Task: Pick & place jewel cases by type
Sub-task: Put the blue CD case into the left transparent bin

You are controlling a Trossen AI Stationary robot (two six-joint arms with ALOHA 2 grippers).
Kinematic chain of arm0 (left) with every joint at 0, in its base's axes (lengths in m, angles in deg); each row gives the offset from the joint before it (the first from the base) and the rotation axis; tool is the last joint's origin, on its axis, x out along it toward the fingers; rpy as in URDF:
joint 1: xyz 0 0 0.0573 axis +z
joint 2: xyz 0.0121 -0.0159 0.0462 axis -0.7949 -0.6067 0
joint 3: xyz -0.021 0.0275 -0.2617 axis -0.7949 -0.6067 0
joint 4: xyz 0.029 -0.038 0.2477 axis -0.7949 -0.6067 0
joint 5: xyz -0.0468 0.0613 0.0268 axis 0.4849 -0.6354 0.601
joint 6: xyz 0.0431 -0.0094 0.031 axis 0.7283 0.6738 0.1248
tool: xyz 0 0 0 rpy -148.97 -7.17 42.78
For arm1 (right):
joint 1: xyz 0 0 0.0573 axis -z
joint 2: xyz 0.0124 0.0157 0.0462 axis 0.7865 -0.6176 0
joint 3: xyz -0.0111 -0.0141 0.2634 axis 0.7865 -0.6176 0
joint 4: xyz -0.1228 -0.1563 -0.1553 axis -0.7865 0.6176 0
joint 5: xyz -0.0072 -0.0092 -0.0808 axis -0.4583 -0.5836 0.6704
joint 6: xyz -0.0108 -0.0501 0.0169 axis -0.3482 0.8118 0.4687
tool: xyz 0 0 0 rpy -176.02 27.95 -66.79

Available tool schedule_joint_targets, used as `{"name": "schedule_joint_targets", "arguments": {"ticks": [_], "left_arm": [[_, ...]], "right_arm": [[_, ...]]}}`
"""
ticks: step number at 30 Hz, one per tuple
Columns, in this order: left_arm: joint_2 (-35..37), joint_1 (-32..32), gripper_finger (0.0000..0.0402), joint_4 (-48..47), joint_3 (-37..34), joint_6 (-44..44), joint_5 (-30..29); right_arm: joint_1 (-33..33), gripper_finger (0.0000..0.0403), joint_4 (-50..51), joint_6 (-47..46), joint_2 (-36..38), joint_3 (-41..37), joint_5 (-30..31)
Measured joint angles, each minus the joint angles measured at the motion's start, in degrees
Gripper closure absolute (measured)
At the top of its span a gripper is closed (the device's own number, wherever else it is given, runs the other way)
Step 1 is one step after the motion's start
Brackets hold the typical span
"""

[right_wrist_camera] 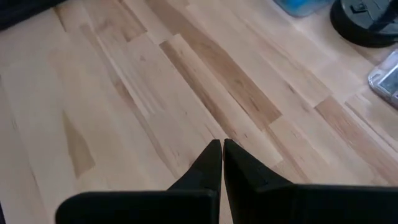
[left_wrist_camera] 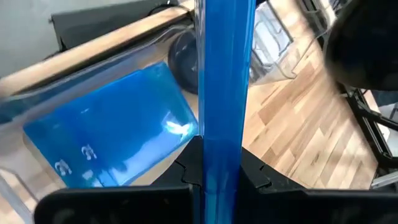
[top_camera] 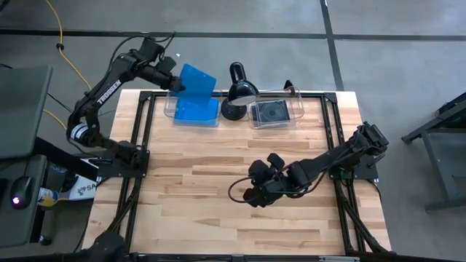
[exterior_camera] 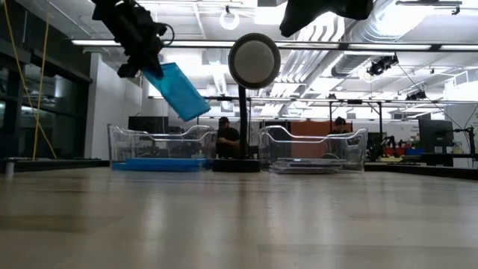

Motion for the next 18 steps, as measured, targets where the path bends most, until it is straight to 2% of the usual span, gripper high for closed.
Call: {"name": "schedule_joint_targets", "arguments": {"ticks": [8, 14, 18], "left_arm": [[-1.2, 4.05, 0.0375, -3.09, -1.47, 1.05, -0.33], [-1.1, 6.31, 0.0375, -3.95, -6.39, 3.87, 0.82], [-1.11, 6.18, 0.0375, -0.73, -10.98, 3.74, 1.16]], "right_arm": [[-0.11, 0.0402, -0.15, -3.21, 0.0, 0.0, 2.12], [-0.13, 0.0403, -0.44, -5.02, 0.0, 0.0, 3.33], [-0.13, 0.0403, -0.42, -5.47, 0.0, 0.0, 3.95]]}}
